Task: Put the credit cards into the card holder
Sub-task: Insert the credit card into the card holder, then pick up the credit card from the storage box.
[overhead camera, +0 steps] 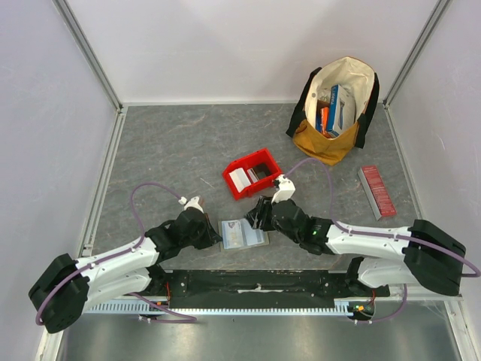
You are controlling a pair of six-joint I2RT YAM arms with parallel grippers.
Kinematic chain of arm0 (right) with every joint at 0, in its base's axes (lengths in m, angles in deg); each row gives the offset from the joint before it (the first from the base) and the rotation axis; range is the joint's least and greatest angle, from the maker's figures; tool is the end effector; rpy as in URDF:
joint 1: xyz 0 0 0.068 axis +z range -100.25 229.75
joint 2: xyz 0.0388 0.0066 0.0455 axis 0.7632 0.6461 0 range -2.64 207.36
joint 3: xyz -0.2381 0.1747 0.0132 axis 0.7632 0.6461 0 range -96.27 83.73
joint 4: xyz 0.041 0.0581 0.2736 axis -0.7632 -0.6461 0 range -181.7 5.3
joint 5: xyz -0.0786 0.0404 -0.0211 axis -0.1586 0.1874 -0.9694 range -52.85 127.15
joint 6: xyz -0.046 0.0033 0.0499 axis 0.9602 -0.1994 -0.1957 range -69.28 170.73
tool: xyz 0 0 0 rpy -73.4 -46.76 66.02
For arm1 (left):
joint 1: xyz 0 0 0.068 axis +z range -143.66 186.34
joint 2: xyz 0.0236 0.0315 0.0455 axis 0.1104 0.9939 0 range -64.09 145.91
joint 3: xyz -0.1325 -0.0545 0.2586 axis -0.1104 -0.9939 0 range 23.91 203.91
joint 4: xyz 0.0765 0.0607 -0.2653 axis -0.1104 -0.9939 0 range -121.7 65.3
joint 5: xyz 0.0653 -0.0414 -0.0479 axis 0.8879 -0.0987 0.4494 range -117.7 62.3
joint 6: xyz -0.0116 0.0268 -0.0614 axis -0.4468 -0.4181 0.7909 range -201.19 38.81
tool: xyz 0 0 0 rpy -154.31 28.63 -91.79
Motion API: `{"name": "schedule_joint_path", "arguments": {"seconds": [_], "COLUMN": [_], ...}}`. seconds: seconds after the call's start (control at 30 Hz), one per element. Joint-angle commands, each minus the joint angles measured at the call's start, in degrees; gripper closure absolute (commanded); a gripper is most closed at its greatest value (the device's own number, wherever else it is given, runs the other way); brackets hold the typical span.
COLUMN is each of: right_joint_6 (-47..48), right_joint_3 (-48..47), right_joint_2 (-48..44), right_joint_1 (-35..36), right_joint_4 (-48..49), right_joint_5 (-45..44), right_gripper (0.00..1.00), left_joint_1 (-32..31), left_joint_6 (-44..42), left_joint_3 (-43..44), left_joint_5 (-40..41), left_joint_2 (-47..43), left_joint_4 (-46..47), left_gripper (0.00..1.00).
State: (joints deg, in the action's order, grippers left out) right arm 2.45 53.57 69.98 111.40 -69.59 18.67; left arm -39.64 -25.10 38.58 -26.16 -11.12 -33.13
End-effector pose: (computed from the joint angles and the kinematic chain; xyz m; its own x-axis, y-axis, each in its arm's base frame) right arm 0.1500 0.2414 0.1938 -0.6683 0.2520 -0.6999 -0.3036 0.7666 0.5659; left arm 0.1276 -0.1300 0.1307 -0.8682 -0.2954 -0.3986 -0.0261 0.8295 -0.5580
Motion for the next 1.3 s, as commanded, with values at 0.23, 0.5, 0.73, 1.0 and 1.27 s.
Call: {"name": "schedule_joint_path", "arguments": {"seconds": [0.23, 0.5, 0.73, 1.0, 1.27], "right_joint_6": [7.75, 10.74, 13.64, 15.13, 18.30], "right_joint_3": [-7.55, -12.64, -22.66, -31.63, -39.01], "right_joint_2": [-4.86, -3.63, 4.80, 16.14, 26.51], "right_joint_1": [-0.12, -5.56, -12.77, -18.92, -22.97], "right_joint_4": [-8.87, -12.30, -14.85, -15.03, -18.10], "right_joint_5": [-8.24, -4.30, 7.65, 18.29, 24.71], "right_gripper": [0.37, 0.36, 0.35, 0.34, 0.31], "left_joint_1": [-0.08, -0.16, 0.01, 0.01, 0.10], "left_joint_6": [-1.78, -0.99, -1.16, -0.99, -1.25], "left_joint_3": [2.72, 1.32, 0.79, 0.18, 0.70], "left_joint_5": [1.63, 1.71, 1.89, 2.06, 1.98], "left_joint_2": [0.90, -1.20, -2.78, -3.75, -3.84], "left_joint_4": [-0.01, -0.18, -0.54, -1.07, -1.59], "left_gripper": [0.98, 0.98, 0.98, 0.98, 0.98]}}
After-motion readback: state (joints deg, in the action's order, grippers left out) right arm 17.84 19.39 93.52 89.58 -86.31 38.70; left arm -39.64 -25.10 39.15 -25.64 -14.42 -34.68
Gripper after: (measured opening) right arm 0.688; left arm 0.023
